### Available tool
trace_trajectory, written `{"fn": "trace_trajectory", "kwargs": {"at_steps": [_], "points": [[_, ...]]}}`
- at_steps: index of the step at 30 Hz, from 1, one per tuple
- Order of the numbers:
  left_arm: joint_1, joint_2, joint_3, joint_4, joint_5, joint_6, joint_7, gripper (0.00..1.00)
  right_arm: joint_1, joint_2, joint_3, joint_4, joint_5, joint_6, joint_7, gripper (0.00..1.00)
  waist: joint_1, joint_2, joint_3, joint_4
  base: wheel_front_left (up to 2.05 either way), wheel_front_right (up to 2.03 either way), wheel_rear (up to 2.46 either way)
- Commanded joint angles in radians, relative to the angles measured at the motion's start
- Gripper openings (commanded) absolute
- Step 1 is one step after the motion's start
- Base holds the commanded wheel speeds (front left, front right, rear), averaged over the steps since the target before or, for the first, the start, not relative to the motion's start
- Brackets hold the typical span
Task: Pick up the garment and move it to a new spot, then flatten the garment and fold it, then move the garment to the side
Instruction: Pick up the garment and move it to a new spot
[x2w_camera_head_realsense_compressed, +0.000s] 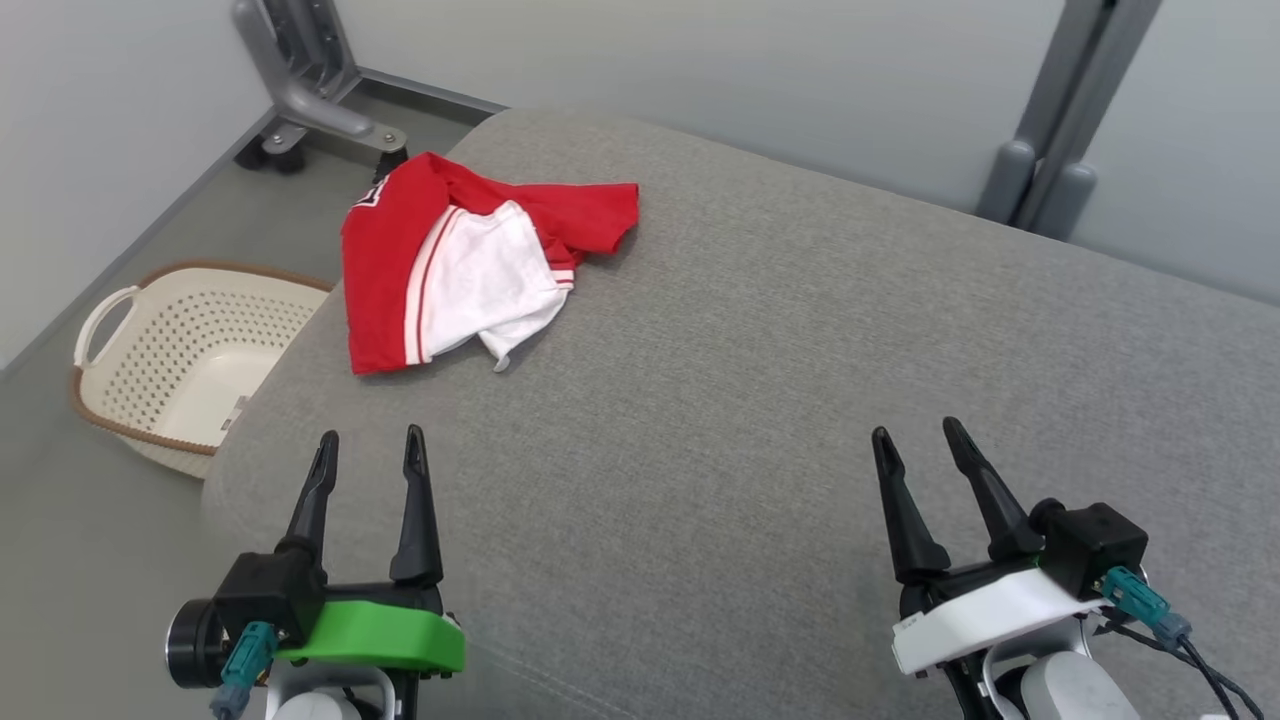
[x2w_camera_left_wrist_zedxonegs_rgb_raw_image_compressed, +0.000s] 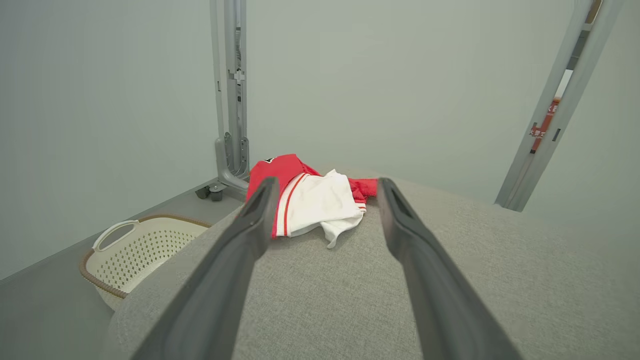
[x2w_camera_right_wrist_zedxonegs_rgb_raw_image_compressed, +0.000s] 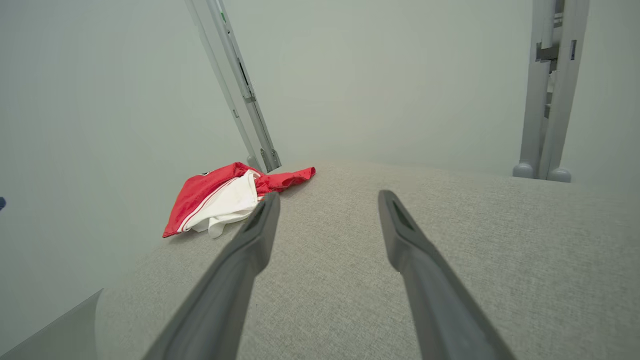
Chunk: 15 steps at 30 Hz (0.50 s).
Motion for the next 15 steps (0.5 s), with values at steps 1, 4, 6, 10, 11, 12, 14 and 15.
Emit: {"fn": "trace_trajectory", "kwargs": {"at_steps": [1, 4, 6, 10, 11, 12, 14, 15], "points": [[0.005, 0.003, 0.007, -0.008, 0.002, 0.005, 0.001, 1.00, -0.018, -0.004, 0.006, 0.004, 0.003, -0.001, -0.003, 1.00, 0.0000, 0.0000, 0.004, 0.038, 0.00, 0.00, 0.00], [0.005, 0.003, 0.011, -0.014, -0.002, 0.011, 0.001, 1.00, -0.031, -0.004, 0.023, 0.016, -0.007, -0.001, -0.003, 1.00, 0.0000, 0.0000, 0.009, 0.040, 0.00, 0.00, 0.00], [0.003, 0.003, 0.014, -0.016, -0.003, 0.012, 0.001, 1.00, -0.042, -0.004, 0.028, 0.022, -0.011, -0.001, -0.003, 1.00, 0.0000, 0.0000, 0.011, 0.040, 0.00, 0.00, 0.00], [-0.007, 0.003, 0.016, -0.010, 0.001, 0.013, 0.001, 1.00, -0.045, -0.003, 0.016, 0.018, -0.020, -0.001, -0.003, 1.00, 0.0000, 0.0000, 0.015, 0.037, 0.00, 0.00, 0.00], [-0.010, 0.003, 0.018, -0.008, 0.001, 0.013, 0.001, 1.00, -0.045, -0.003, 0.017, 0.018, -0.025, -0.001, -0.003, 1.00, 0.0000, 0.0000, 0.018, 0.034, 0.00, 0.00, 0.00], [-0.017, 0.003, 0.027, -0.005, 0.002, 0.015, 0.001, 1.00, -0.048, -0.003, 0.024, 0.016, -0.039, -0.001, -0.003, 1.00, 0.0000, 0.0000, 0.025, 0.024, 0.00, 0.00, 0.00], [-0.032, 0.003, 0.045, 0.002, 0.007, 0.019, 0.001, 1.00, -0.056, -0.003, 0.033, 0.014, -0.064, -0.001, -0.003, 1.00, 0.0000, 0.0000, 0.040, 0.007, 0.00, 0.00, 0.00], [-0.039, 0.003, 0.054, 0.006, 0.012, 0.021, 0.001, 1.00, -0.062, -0.004, 0.035, 0.012, -0.073, -0.001, -0.003, 1.00, 0.0000, 0.0000, 0.049, -0.001, 0.00, 0.00, 0.00]]}}
